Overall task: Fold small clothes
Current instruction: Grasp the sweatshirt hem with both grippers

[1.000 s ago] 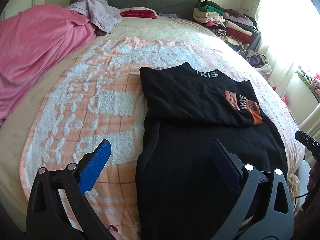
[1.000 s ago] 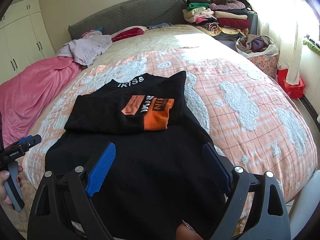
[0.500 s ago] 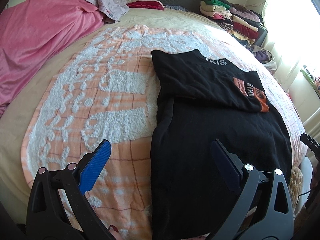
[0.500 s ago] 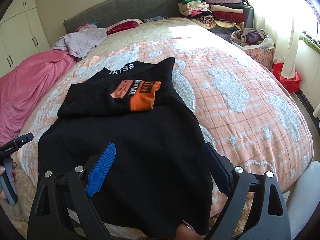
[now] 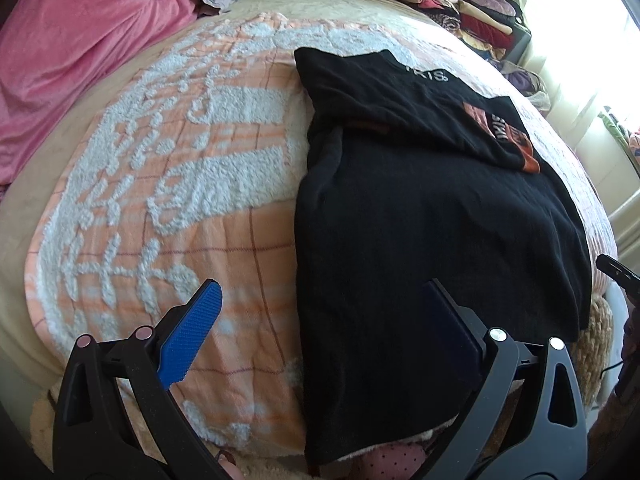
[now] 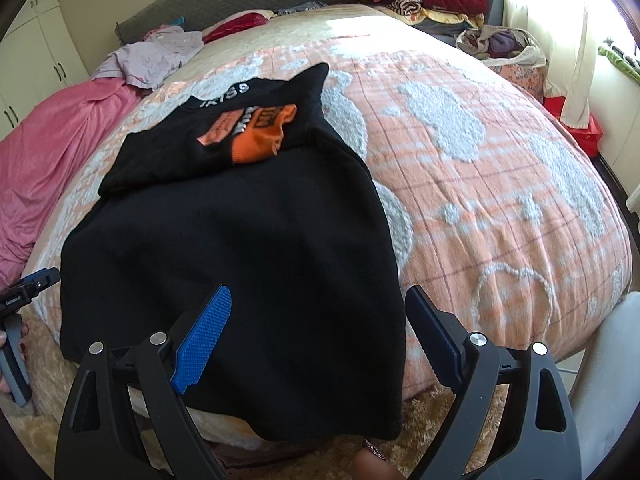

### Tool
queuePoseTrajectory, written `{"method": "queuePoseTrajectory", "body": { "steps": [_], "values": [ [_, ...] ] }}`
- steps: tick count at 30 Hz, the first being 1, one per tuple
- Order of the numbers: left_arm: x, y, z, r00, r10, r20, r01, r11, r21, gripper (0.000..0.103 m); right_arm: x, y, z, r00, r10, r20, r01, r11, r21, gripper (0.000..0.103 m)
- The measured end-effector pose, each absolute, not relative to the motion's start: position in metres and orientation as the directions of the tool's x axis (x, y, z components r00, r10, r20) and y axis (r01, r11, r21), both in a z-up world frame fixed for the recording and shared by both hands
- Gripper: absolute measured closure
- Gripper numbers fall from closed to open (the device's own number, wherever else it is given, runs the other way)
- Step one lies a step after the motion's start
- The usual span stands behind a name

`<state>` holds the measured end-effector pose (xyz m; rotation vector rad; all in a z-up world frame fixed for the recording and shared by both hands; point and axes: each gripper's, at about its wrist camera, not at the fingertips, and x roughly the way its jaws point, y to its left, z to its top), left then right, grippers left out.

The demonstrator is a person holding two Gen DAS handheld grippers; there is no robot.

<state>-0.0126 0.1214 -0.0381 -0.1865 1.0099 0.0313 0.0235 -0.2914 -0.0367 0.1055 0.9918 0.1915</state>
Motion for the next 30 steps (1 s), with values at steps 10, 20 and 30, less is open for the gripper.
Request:
{"method": "queuePoseTrajectory", "body": {
  "steps": [10, 20, 30],
  "values": [
    [-0.026, 0.119, -0.054, 0.493, -0.11, -0.863, -0.081, 0.982, -0.171, 0.01, 0.016, -0.313, -0.059, 0.468, 0.273, -0.841, -0.112, 0.962, 0.25, 0.016],
    [-0.034, 0.125, -0.066, 0.453, -0.144, -0.88, -0.096, 0.973, -0.208, 0.01, 0.015, -0.319, -0.08, 0.432, 0.291, -0.854, -0.12, 0.957, 0.266, 0.039],
    [-0.036, 0.135, -0.066, 0.459, -0.188, -0.868, -0.137, 0.951, -0.279, 0.057, 0.0, -0.319, -0.065, 0.442, 0.351, -0.826, -0.197, 0.936, 0.292, 0.094]
  ]
}}
